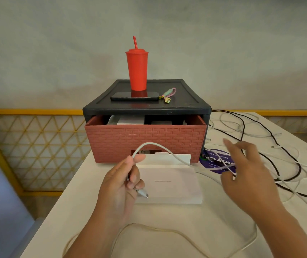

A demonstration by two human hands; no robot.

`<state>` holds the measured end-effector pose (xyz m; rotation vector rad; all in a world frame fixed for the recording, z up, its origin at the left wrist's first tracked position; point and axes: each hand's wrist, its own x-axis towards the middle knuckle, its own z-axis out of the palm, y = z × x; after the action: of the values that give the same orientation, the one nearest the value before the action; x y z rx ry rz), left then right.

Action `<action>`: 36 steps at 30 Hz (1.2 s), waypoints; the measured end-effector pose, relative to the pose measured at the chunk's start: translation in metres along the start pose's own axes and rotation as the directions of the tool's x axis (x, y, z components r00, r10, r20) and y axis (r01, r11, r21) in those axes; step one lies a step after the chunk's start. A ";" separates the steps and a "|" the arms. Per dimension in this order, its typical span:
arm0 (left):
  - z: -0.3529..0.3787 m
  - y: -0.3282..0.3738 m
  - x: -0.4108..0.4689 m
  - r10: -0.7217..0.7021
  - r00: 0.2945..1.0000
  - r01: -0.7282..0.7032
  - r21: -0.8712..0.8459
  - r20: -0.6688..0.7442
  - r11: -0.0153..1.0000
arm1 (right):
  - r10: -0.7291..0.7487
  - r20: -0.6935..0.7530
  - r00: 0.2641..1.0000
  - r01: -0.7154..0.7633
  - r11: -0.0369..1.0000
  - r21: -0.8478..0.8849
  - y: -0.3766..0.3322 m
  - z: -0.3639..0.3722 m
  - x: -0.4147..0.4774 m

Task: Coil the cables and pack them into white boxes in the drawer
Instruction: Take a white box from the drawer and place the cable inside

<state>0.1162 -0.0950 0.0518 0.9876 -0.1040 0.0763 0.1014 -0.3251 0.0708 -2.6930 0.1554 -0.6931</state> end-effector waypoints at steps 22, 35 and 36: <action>0.000 -0.003 0.003 -0.050 0.998 0.063 -0.333 0.050 0.941 | -0.694 0.031 0.719 0.695 0.718 -0.037 -0.043 0.055 -0.034; 0.005 -0.025 -0.011 -0.014 0.930 -0.153 0.421 0.367 0.894 | -0.704 -0.326 0.631 0.734 0.678 -0.043 -0.046 0.039 -0.030; 0.006 -0.024 -0.012 -0.027 0.922 -0.139 0.395 0.386 0.908 | -0.676 -0.358 0.644 0.720 0.694 -0.012 -0.045 0.038 -0.030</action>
<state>0.1069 -0.1131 0.0339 1.4218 -0.4957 -0.0465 0.0949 -0.2659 0.0428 -2.4221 -0.8874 -1.3311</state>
